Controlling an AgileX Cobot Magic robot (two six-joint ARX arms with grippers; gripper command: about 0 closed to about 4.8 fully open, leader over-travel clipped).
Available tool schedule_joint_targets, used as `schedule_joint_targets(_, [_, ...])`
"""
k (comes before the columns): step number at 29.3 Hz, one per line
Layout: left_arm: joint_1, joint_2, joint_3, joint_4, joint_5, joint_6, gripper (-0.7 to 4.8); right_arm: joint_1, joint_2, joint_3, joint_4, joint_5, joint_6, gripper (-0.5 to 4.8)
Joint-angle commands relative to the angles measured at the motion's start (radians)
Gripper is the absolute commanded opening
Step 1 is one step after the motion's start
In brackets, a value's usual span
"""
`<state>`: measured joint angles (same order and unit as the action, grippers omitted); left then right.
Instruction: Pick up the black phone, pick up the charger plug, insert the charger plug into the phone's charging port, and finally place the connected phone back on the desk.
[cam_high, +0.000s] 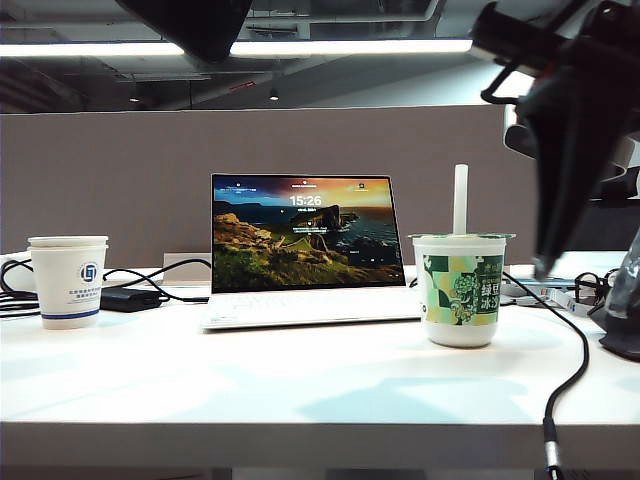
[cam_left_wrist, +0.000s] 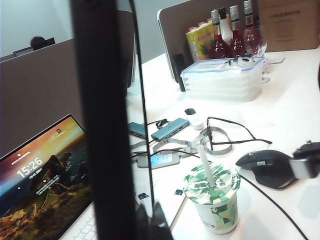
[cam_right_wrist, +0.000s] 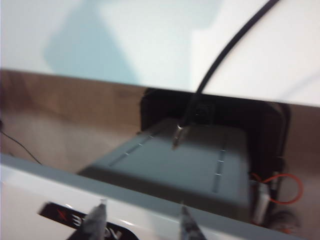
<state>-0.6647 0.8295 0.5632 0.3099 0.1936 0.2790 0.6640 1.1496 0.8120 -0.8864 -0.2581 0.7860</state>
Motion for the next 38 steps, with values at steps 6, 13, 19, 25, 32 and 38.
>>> schedule_joint_targets(6, [0.000, -0.005, 0.010, 0.042, 0.002, -0.003, -0.07, 0.000, 0.043, -0.012, 0.080, 0.046, 0.052, 1.81])
schedule_joint_targets(13, [0.000, -0.005, 0.010, 0.042, 0.002, -0.003, -0.06, 0.001, 0.118, -0.012, 0.109, 0.050, 0.051, 1.81])
schedule_joint_targets(19, [0.000, -0.005, 0.010, 0.042, 0.004, -0.003, -0.06, 0.001, 0.179, -0.013, 0.115, 0.051, 0.045, 1.80])
schedule_joint_targets(25, [0.000, -0.005, 0.010, 0.035, 0.004, -0.003, -0.06, 0.003, 0.219, -0.021, 0.141, 0.046, 0.045, 1.80])
schedule_joint_targets(32, [0.000, -0.005, 0.009, 0.021, 0.004, -0.002, -0.06, 0.003, 0.222, -0.064, 0.188, 0.045, 0.050, 1.80])
schedule_joint_targets(38, [0.000, -0.005, 0.009, 0.020, 0.004, -0.002, -0.06, 0.003, 0.222, -0.082, 0.221, 0.047, 0.051, 1.80])
